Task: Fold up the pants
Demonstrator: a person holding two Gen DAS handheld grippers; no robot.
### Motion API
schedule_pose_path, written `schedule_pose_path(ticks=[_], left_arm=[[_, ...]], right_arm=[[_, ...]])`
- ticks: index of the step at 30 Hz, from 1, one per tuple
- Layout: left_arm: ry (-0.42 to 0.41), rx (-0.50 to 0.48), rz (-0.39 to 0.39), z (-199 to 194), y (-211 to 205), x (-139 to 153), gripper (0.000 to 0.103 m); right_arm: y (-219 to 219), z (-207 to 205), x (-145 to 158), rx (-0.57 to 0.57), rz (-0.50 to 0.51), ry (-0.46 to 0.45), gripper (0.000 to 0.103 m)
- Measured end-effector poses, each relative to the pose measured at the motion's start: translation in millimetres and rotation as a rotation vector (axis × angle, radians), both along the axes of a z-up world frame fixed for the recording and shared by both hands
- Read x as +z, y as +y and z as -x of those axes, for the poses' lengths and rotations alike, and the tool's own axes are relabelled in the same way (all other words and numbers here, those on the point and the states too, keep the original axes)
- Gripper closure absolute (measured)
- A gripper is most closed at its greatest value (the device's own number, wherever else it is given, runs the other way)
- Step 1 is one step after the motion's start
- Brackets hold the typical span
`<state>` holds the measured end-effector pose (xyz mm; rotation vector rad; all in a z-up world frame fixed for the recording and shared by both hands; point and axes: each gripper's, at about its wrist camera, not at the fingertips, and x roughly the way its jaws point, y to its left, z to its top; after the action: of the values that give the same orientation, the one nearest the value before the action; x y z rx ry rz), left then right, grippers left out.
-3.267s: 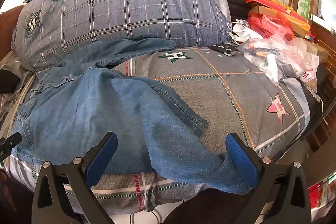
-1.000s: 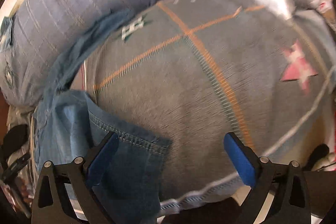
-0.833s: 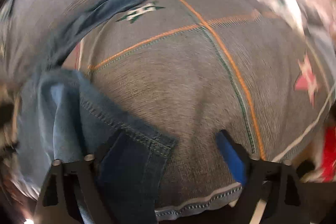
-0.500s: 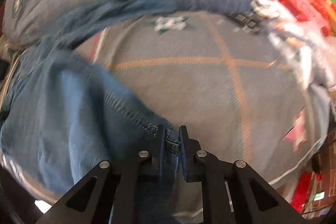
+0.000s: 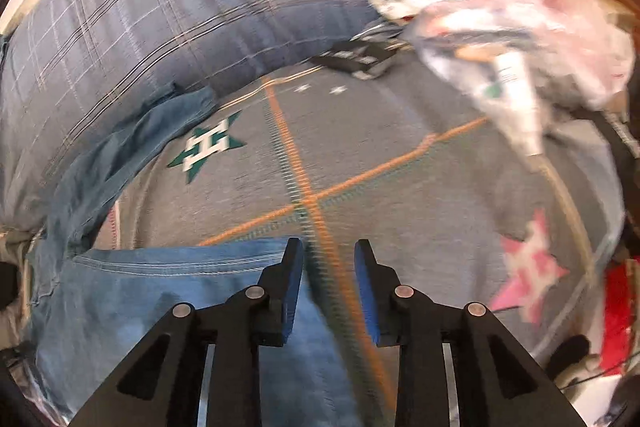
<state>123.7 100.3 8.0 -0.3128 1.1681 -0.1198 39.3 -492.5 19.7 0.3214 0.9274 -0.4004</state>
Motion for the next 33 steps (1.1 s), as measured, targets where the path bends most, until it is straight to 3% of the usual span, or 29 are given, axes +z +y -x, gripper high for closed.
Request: schedule_pose_path(ticks=[3, 4, 6, 7, 8, 11, 13, 18, 24, 25, 26, 27, 29, 31, 33], left_arm=[[-0.044, 0.049, 0.027, -9, 18, 26, 0.078], [-0.056, 0.059, 0.041, -18, 22, 35, 0.072], [-0.075, 0.069, 0.060, -37, 25, 50, 0.049], [-0.083, 0.073, 0.065, -47, 25, 53, 0.032], [-0.087, 0.086, 0.070, -57, 23, 53, 0.024], [-0.023, 0.094, 0.106, -94, 8, 32, 0.023], [0.036, 0.114, 0.110, -107, 2, 9, 0.023], [0.151, 0.172, 0.154, -121, 1, -43, 0.024], [0.149, 0.172, 0.145, -133, -4, -52, 0.024], [0.144, 0.164, 0.140, -135, -7, -52, 0.031], [0.141, 0.152, 0.140, -137, -10, -51, 0.064], [0.154, 0.130, 0.103, -140, -17, -50, 0.077], [0.146, 0.105, 0.064, -143, -25, -43, 0.087], [0.142, 0.087, 0.110, -140, -28, -39, 0.100], [0.181, 0.085, 0.089, -140, -31, -44, 0.100]], right_arm=[[6, -6, 20, 0.052, 0.026, -0.013, 0.073], [8, -12, 27, 0.070, 0.017, -0.024, 0.074], [15, -34, 47, 0.120, -0.044, -0.080, 0.073], [19, -47, 56, 0.144, -0.088, -0.108, 0.074], [21, -58, 59, 0.158, -0.122, -0.125, 0.073], [25, -111, 69, 0.187, -0.251, -0.180, 0.060], [27, -158, 55, 0.184, -0.299, -0.158, 0.053], [20, -241, -7, 0.097, -0.392, -0.037, 0.053], [7, -289, -57, 0.039, -0.377, 0.017, 0.052], [9, -293, -61, 0.059, -0.366, -0.002, 0.058], [12, -295, -59, 0.081, -0.349, -0.016, 0.090], [15, -297, -58, 0.113, -0.359, -0.016, 0.095], [14, -291, -46, 0.124, -0.413, -0.073, 0.095], [7, -272, -26, 0.122, -0.442, -0.169, 0.095], [-4, -253, -18, 0.103, -0.456, -0.208, 0.095]])
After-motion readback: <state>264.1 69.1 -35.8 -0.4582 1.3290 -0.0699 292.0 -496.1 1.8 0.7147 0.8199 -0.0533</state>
